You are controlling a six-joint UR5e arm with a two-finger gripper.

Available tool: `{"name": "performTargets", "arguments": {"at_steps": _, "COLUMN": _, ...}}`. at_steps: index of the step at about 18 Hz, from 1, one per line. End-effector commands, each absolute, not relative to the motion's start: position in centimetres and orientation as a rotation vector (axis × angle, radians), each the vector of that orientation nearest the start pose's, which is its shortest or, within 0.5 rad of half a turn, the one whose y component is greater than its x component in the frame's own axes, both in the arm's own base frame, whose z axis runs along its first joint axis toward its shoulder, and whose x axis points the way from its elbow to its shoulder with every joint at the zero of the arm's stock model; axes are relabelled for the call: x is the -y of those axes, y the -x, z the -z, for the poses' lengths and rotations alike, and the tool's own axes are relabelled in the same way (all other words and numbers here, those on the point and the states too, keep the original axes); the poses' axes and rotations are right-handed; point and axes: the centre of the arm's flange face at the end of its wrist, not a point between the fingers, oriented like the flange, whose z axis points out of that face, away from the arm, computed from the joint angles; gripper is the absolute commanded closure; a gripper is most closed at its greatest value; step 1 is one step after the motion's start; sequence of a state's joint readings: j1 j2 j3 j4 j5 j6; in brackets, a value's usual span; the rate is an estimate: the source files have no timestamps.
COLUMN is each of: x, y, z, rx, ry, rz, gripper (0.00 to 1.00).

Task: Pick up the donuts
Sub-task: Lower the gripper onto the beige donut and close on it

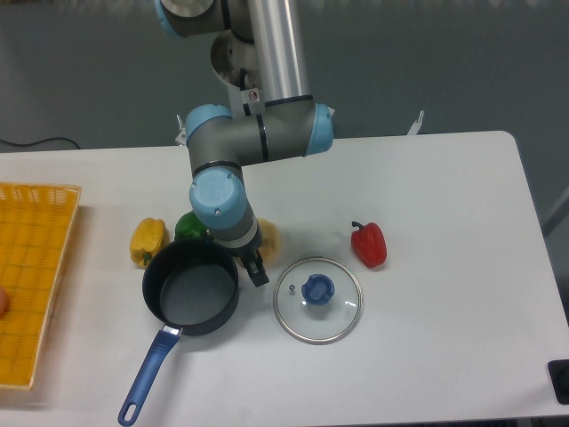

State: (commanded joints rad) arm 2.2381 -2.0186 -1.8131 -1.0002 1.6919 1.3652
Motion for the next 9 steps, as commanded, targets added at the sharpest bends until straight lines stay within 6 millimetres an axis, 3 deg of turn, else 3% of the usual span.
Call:
{"name": "performTargets", "arguments": {"at_steps": 5, "x": -52.56, "y": 25.86, "z": -18.5, "rx": -1.146, "ry": 3.101, "rz": 0.061, "gripper": 0.12}}
{"name": "performTargets", "arguments": {"at_steps": 9, "x": -52.54, "y": 25.85, "z": -18.57, "rx": -1.144, "ry": 3.102, "rz": 0.06, "gripper": 0.36}}
